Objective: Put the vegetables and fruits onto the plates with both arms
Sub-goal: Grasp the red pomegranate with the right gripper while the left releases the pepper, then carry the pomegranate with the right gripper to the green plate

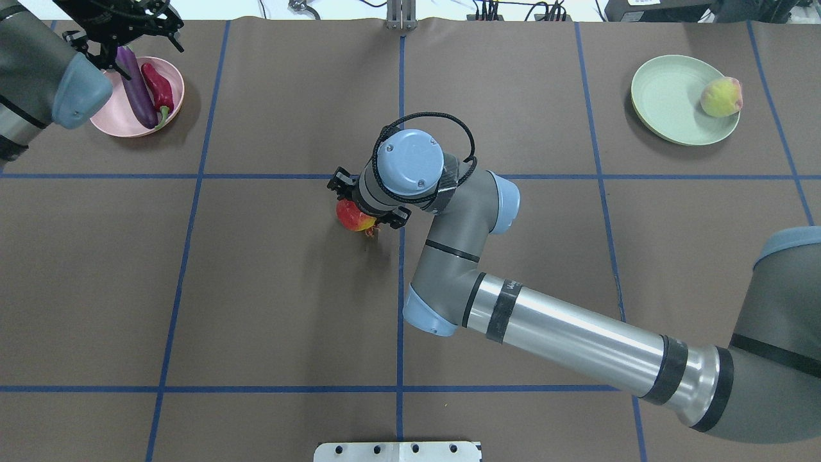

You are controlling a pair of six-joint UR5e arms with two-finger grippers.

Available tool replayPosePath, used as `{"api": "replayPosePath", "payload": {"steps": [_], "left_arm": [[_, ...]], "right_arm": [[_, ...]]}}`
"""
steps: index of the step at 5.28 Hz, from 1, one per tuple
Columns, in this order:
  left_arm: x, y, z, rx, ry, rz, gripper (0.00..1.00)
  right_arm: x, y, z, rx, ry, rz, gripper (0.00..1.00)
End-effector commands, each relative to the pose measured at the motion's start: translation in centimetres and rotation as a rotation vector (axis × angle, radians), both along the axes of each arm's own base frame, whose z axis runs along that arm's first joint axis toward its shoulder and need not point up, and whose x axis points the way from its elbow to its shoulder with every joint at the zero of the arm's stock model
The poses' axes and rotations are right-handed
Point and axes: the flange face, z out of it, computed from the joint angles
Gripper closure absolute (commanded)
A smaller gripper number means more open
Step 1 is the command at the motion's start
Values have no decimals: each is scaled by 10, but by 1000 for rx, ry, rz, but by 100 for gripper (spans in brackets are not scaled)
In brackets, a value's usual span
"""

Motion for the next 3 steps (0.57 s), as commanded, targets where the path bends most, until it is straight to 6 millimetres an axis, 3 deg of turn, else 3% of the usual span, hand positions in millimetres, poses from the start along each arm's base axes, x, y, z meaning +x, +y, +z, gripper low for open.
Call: {"api": "replayPosePath", "payload": {"steps": [1,2,3], "left_arm": [[-17,36,6,70,-13,77,0],[-37,80,36,194,-44,194,0],[-44,95,45,226,-57,222,0]], "right_arm": [[70,-42,23,62,11,14,100],[145,-97,85,104,84,-21,100],[220,-137,162,197,202,-63,100]]}}
